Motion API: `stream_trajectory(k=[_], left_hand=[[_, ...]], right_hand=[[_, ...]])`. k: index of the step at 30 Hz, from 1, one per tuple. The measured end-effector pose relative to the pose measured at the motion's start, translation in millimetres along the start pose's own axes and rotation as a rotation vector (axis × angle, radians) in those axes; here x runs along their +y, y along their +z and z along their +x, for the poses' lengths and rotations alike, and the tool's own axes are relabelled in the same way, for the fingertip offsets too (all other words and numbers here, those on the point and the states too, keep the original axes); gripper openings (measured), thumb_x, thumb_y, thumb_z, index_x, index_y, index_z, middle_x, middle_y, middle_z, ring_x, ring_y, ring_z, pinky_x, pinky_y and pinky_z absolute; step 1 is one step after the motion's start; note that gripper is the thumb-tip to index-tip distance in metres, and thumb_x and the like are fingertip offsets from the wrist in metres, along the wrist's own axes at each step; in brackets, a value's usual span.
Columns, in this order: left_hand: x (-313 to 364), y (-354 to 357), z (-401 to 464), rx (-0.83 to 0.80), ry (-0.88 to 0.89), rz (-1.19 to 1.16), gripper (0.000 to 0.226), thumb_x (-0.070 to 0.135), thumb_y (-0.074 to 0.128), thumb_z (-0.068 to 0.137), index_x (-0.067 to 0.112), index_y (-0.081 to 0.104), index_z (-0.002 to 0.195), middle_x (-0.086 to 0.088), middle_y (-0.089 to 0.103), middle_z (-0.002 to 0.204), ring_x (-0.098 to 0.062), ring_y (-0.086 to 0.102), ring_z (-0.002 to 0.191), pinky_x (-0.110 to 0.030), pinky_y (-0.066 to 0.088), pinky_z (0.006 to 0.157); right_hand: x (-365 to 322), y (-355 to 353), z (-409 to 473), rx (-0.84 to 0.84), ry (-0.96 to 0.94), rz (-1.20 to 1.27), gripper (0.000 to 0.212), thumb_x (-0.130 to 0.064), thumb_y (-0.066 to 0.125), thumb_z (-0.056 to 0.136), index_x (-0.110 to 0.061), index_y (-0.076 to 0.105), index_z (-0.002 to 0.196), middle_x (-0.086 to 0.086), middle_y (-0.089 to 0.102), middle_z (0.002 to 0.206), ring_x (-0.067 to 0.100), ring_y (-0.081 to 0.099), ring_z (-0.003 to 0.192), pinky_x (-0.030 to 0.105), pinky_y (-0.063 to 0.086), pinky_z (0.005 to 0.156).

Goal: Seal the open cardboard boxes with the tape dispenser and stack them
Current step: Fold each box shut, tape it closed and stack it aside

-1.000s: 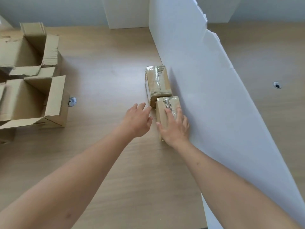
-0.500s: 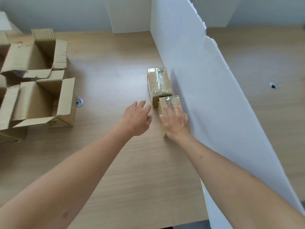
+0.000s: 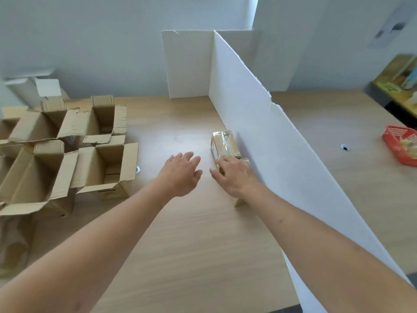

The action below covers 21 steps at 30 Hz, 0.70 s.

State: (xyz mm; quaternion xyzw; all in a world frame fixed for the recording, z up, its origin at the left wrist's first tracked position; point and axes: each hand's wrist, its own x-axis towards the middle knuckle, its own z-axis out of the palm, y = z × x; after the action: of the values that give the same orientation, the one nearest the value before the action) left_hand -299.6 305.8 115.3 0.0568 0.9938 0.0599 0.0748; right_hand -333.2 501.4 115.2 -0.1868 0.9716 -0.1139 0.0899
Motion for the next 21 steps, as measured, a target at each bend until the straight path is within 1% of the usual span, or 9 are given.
stream_trajectory(k=[2, 5, 10, 13, 15, 17, 19, 21], left_hand=[[-8, -12, -14, 0.025, -0.015, 0.006, 0.049, 0.044, 0.037, 0.106, 0.018, 0.043, 0.149, -0.008, 0.036, 0.161, -0.031, 0.040, 0.141, -0.046, 0.030, 0.116], [-16, -27, -40, 0.067, -0.050, 0.011, 0.049, 0.044, 0.038, 0.106, 0.018, 0.044, 0.147, -0.008, 0.037, 0.160, -0.031, 0.042, 0.140, -0.045, 0.032, 0.115], [-19, -45, -95, 0.133, -0.136, 0.002, 0.050, 0.044, 0.038, 0.107, 0.018, 0.044, 0.149, -0.009, 0.038, 0.161, -0.030, 0.041, 0.142, -0.044, 0.034, 0.115], [-16, -50, -134, 0.178, -0.213, 0.015, 0.049, 0.044, 0.039, 0.107, 0.018, 0.045, 0.148, -0.007, 0.042, 0.157, -0.030, 0.045, 0.137, -0.042, 0.036, 0.112], [-13, -50, -162, 0.192, -0.260, 0.012, 0.048, 0.043, 0.039, 0.106, 0.018, 0.045, 0.147, -0.006, 0.047, 0.151, -0.030, 0.050, 0.131, -0.044, 0.039, 0.109], [-12, -49, -191, 0.191, -0.298, 0.015, 0.046, 0.042, 0.039, 0.106, 0.020, 0.047, 0.145, -0.006, 0.051, 0.144, -0.030, 0.052, 0.126, -0.047, 0.041, 0.107], [-12, -46, -220, 0.193, -0.338, 0.010, 0.047, 0.041, 0.042, 0.105, 0.019, 0.049, 0.146, -0.008, 0.053, 0.143, -0.030, 0.053, 0.127, -0.048, 0.042, 0.108], [-14, -43, -247, 0.201, -0.384, -0.007, 0.047, 0.040, 0.045, 0.104, 0.017, 0.051, 0.145, -0.010, 0.053, 0.143, -0.031, 0.052, 0.128, -0.047, 0.042, 0.110]], right_hand=[[-17, -12, -8, 0.025, -0.019, -0.005, 0.059, -0.062, 0.032, 0.102, -0.027, 0.050, 0.146, 0.001, 0.042, 0.156, 0.024, 0.040, 0.143, 0.042, 0.033, 0.112], [-41, -26, -22, 0.048, -0.076, -0.010, 0.060, -0.061, 0.031, 0.103, -0.027, 0.045, 0.151, 0.001, 0.034, 0.163, 0.022, 0.033, 0.149, 0.040, 0.029, 0.116], [-73, -41, -45, 0.106, -0.184, -0.031, 0.056, -0.056, 0.032, 0.105, -0.024, 0.049, 0.148, 0.003, 0.041, 0.159, 0.021, 0.037, 0.146, 0.040, 0.031, 0.114], [-90, -41, -63, 0.121, -0.268, -0.028, 0.054, -0.053, 0.032, 0.106, -0.022, 0.053, 0.144, 0.004, 0.048, 0.153, 0.022, 0.041, 0.142, 0.041, 0.033, 0.111], [-101, -38, -77, 0.118, -0.325, -0.028, 0.053, -0.053, 0.032, 0.106, -0.021, 0.054, 0.143, 0.005, 0.051, 0.149, 0.022, 0.043, 0.140, 0.041, 0.034, 0.110], [-114, -34, -93, 0.100, -0.380, -0.026, 0.054, -0.053, 0.032, 0.106, -0.022, 0.054, 0.144, 0.005, 0.050, 0.151, 0.022, 0.043, 0.141, 0.041, 0.034, 0.111], [-128, -28, -109, 0.079, -0.434, -0.037, 0.054, -0.054, 0.031, 0.106, -0.024, 0.052, 0.146, 0.005, 0.048, 0.154, 0.022, 0.042, 0.143, 0.041, 0.034, 0.113], [-143, -22, -124, 0.077, -0.485, -0.039, 0.053, -0.053, 0.031, 0.106, -0.025, 0.055, 0.143, 0.005, 0.054, 0.147, 0.022, 0.047, 0.137, 0.042, 0.038, 0.109]])
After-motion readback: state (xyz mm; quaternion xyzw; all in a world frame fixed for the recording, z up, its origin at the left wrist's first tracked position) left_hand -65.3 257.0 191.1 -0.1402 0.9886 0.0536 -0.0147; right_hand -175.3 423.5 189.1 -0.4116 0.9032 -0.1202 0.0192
